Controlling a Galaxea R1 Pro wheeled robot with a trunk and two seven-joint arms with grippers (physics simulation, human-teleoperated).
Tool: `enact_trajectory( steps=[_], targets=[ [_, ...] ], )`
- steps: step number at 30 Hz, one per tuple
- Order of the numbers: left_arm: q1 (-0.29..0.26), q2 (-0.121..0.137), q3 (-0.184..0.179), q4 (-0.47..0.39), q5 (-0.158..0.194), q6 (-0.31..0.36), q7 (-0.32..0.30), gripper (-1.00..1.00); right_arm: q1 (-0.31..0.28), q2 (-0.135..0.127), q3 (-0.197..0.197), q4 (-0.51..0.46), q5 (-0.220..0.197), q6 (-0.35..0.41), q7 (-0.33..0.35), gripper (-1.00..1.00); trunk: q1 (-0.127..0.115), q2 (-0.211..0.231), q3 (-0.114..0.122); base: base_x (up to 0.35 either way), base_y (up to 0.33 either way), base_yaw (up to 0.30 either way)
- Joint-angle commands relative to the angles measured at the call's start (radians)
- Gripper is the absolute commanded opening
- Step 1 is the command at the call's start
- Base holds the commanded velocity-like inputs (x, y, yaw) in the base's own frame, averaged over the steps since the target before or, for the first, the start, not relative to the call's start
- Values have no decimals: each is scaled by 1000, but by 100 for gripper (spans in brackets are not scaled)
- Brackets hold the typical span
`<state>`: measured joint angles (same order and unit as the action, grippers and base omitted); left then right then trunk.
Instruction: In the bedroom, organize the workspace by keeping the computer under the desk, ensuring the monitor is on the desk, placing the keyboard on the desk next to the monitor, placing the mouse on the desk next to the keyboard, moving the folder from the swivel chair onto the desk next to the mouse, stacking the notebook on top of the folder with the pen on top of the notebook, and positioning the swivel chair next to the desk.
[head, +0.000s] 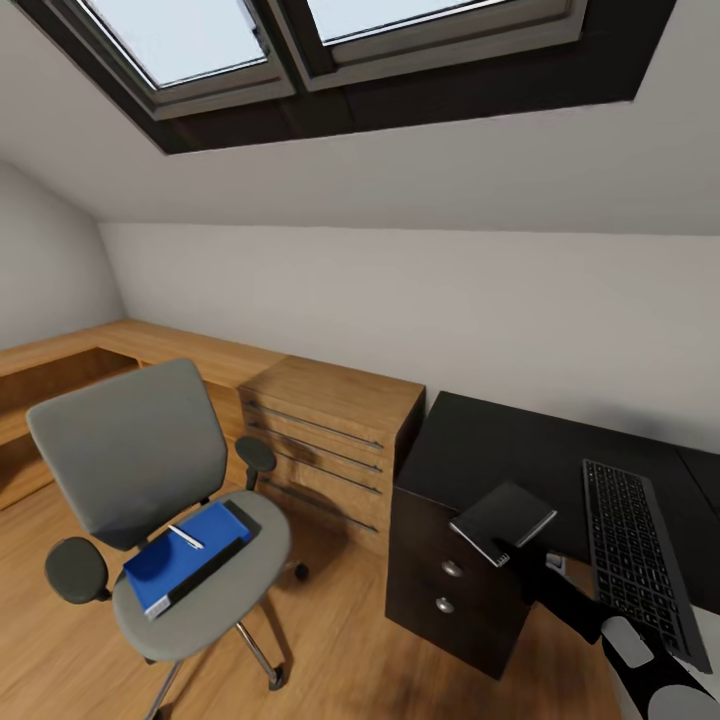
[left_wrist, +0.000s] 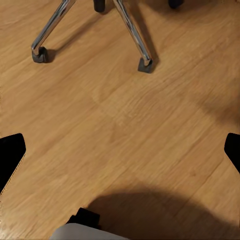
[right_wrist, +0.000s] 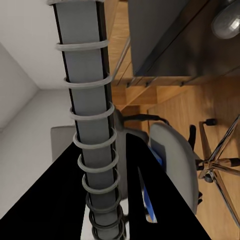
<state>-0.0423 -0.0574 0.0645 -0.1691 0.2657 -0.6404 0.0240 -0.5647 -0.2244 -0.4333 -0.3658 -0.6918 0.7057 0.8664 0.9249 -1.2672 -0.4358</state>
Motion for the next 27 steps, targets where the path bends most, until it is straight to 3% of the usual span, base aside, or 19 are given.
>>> enact_trajectory(
  steps=[1,10,27],
  targets=[
    [-1,-1,6,0,-7,-2,2,100,-1,0,-4,1,0,5,2,-100,0,-1,-1,181,176,0],
    [-1,0,7,0,-7,-2,2,100,-1,-1,-4,1,0,5,2,-100,0,-1,-1,180,158,0],
    [-1,1,8,0,-6,-1,2,100,-1,-1,-1,1,2,8,-1,-100,0,-1,-1,17,13,0]
  ],
)
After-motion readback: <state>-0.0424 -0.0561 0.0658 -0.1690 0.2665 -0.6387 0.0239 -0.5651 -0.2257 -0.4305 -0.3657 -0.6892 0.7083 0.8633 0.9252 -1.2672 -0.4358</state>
